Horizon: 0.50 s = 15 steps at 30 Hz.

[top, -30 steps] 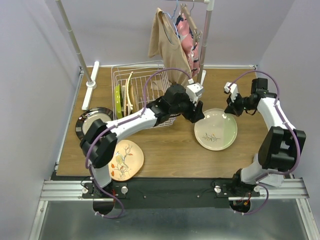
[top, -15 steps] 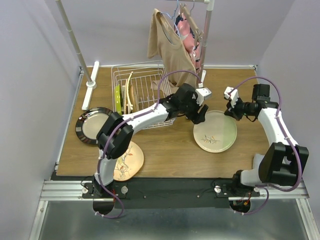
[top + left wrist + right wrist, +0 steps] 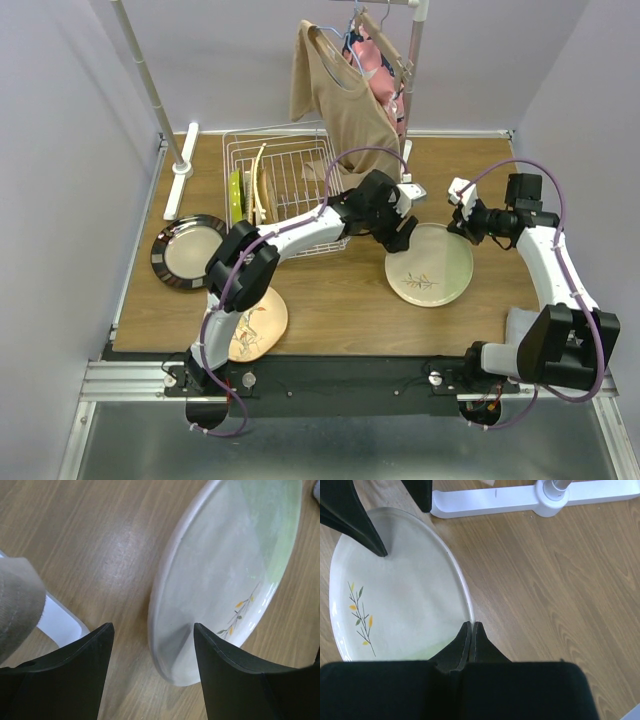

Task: Load the plates into the dish rack
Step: Pass the plate from the right arm to the left

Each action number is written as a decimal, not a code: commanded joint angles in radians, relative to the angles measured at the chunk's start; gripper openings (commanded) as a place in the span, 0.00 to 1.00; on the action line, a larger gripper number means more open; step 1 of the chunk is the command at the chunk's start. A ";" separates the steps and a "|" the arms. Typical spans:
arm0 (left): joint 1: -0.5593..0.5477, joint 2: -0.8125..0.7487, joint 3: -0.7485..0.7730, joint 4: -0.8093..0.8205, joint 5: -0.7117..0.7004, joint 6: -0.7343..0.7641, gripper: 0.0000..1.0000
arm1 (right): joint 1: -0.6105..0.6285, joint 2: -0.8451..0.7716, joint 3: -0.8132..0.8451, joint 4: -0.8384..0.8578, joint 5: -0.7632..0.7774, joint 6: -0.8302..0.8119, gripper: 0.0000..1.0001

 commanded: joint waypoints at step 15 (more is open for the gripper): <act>0.003 -0.013 -0.042 0.020 0.234 -0.004 0.16 | 0.014 -0.054 -0.022 0.057 -0.128 0.052 0.00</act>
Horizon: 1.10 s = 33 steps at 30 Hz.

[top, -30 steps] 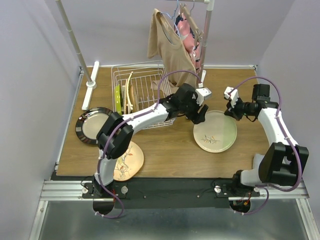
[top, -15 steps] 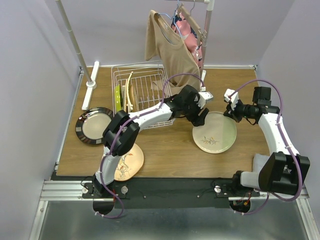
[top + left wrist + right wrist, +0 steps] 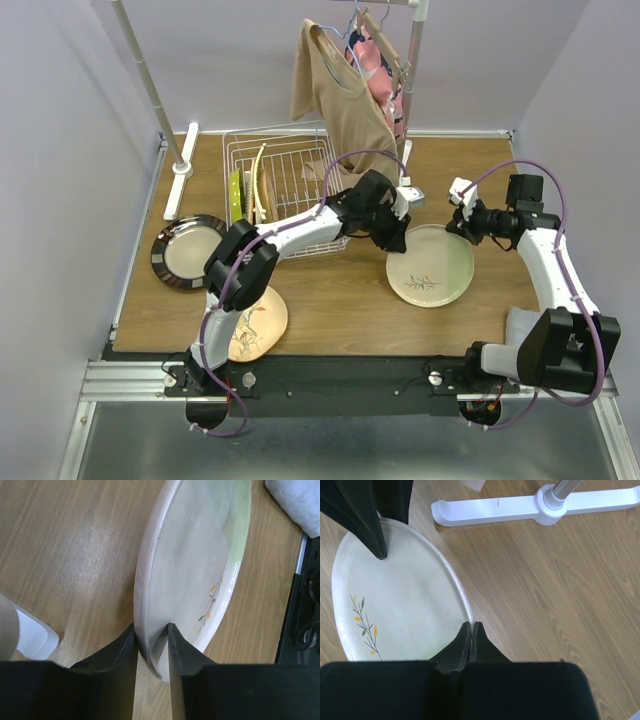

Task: Load the plates into the dish rack
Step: Pass the plate from the right arm to the left

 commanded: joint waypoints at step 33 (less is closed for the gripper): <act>-0.031 -0.340 -0.335 0.147 -0.073 0.027 0.00 | 0.009 0.167 0.087 -0.275 -0.157 0.080 0.70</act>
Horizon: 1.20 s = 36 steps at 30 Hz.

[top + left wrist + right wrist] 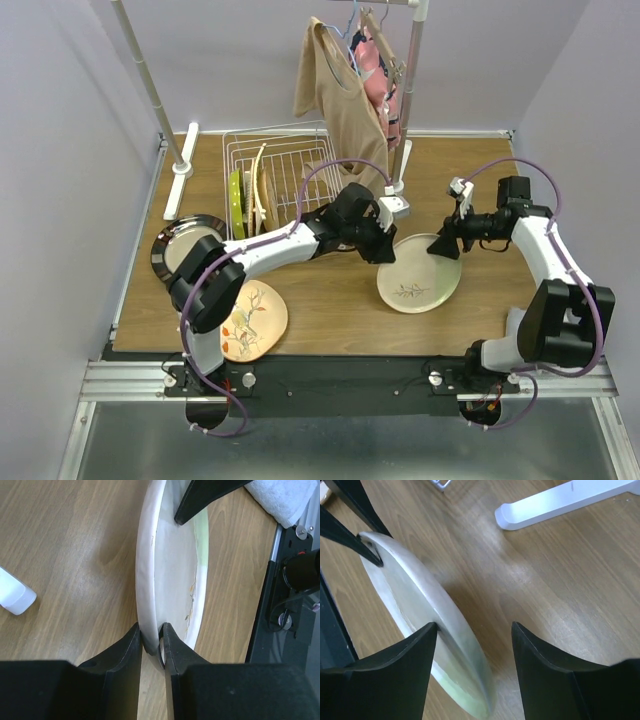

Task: Load the plates into the dish rack
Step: Pass the plate from the right arm to the left

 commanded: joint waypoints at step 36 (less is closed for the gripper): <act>-0.025 -0.070 -0.039 0.011 0.181 0.288 0.50 | 0.066 -0.005 0.098 -0.626 -0.146 -0.704 0.01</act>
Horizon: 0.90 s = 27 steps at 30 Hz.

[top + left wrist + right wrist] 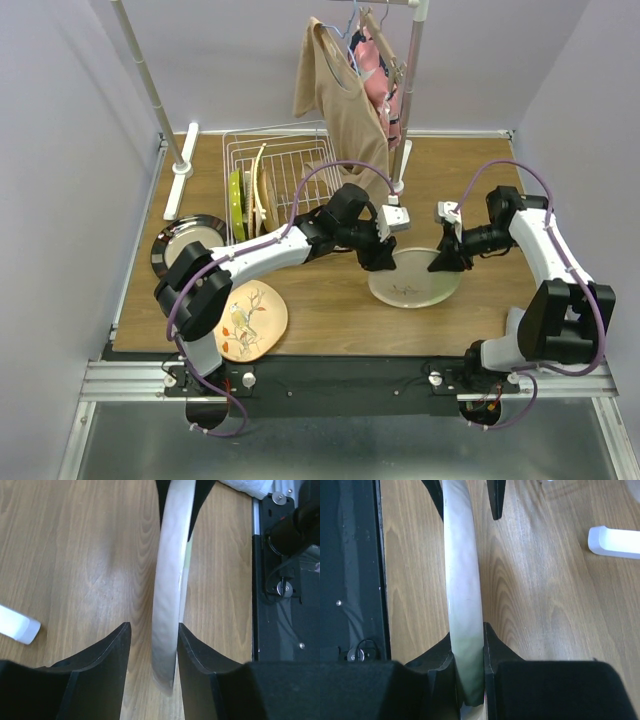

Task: Load the plates into the dish rack
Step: Pass the plate from the right arm to the left

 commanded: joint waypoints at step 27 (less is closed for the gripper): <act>-0.051 -0.072 -0.055 0.015 -0.047 -0.075 0.00 | 0.056 -0.044 0.022 0.026 -0.082 0.136 0.50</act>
